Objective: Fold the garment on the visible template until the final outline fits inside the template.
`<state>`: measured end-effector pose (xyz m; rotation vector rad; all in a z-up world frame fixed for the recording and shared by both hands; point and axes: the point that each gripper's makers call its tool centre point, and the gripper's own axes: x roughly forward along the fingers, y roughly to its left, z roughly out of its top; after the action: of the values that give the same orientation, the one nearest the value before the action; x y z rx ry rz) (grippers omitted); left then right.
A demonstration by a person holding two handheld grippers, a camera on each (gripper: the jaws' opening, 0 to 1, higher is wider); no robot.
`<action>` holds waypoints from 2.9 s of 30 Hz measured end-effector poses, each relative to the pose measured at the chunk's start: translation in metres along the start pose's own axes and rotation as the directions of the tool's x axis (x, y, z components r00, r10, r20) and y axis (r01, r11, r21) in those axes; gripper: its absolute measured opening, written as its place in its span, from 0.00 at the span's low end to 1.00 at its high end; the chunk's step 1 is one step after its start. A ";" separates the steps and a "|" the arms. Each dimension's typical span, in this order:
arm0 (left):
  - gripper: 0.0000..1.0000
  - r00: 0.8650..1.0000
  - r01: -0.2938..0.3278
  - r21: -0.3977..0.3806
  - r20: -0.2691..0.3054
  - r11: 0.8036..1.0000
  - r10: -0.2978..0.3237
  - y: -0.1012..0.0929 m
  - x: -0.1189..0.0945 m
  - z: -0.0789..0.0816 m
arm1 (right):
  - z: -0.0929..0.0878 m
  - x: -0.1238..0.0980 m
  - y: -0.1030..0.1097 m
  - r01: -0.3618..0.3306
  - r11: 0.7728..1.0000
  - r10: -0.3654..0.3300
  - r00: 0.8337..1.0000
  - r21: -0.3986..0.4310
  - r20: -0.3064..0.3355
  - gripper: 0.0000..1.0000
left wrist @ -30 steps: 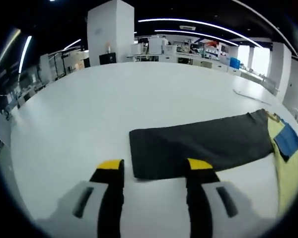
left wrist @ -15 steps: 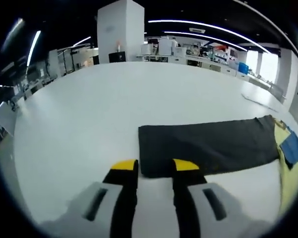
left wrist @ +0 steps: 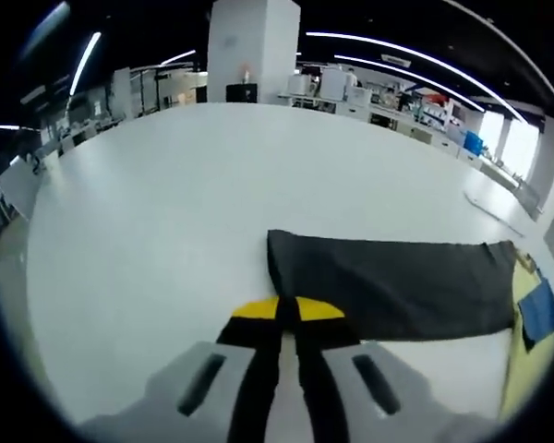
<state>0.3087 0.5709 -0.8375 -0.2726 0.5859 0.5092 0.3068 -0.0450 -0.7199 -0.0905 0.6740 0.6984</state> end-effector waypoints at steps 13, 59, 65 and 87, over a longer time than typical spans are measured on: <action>0.00 0.991 0.064 -0.073 0.124 0.995 -0.055 -0.023 -0.011 0.038 | -0.006 -0.001 0.005 -0.016 1.000 0.016 1.000 -0.018 -0.005 0.97; 0.00 0.842 0.490 0.042 0.236 0.871 -0.485 -0.224 -0.073 0.115 | -0.017 0.009 0.042 -0.106 0.993 0.106 0.994 -0.052 -0.006 0.99; 0.00 0.820 0.531 0.039 0.230 0.846 -0.525 -0.248 -0.074 0.119 | -0.013 0.009 0.040 -0.096 0.995 0.097 0.995 -0.042 0.018 0.99; 0.00 0.717 0.674 0.027 0.217 0.738 -0.662 -0.371 -0.100 0.111 | -0.025 0.008 0.035 -0.092 0.995 0.091 0.996 -0.026 -0.010 0.99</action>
<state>0.4839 0.2634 -0.6512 -0.4531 0.2258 -0.1610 0.2765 -0.0208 -0.7393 -0.0873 0.6804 0.7955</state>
